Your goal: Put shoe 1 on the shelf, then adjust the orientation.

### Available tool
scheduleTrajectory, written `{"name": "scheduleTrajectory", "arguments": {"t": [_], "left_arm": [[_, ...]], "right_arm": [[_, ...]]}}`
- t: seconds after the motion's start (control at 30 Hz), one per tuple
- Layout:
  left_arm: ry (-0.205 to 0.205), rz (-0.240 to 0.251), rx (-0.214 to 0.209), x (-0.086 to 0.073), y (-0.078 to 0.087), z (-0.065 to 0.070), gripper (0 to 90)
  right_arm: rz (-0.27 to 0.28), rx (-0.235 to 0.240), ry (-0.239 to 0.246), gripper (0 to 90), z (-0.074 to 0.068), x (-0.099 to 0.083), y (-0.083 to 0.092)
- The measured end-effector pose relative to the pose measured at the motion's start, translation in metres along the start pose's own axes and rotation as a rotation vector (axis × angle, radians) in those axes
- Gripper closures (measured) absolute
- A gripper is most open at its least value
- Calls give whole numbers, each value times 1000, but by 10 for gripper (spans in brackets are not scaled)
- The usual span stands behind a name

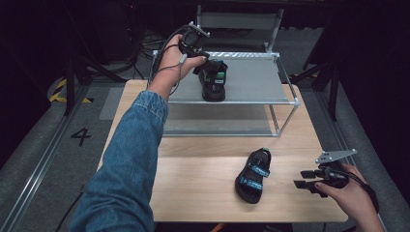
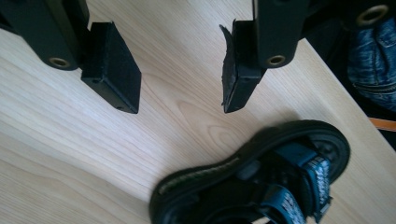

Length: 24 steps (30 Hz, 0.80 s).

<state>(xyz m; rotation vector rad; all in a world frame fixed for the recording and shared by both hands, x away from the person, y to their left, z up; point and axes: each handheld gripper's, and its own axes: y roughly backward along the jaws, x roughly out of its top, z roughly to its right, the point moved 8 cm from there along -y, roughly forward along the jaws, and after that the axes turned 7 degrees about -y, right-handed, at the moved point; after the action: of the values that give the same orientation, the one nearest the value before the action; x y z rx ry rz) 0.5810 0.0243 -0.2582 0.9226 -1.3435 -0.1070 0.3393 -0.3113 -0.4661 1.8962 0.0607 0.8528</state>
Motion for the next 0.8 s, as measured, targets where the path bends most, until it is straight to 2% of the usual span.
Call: {"name": "scheduleTrajectory", "arguments": {"t": [0.07,0.13,0.27,0.4,0.6,0.73,0.8], "left_arm": [[-1,24,-21,1,10,9,392],[-18,34,-35,0,22,19,385],[-36,48,-44,-5,43,38,378],[-30,47,-44,-16,62,54,373],[-29,52,-49,-40,83,71,367],[-20,24,-29,-63,90,78,363],[-59,0,27,-73,93,79,379]], "right_arm": [[7,26,11,482,-5,4,-2],[16,41,30,482,-10,9,-3],[12,39,54,482,-15,15,-6],[14,47,59,481,-19,22,-6],[34,38,99,484,-22,38,-4],[28,13,120,486,-20,49,-6],[24,6,132,486,-19,58,-7]]}}
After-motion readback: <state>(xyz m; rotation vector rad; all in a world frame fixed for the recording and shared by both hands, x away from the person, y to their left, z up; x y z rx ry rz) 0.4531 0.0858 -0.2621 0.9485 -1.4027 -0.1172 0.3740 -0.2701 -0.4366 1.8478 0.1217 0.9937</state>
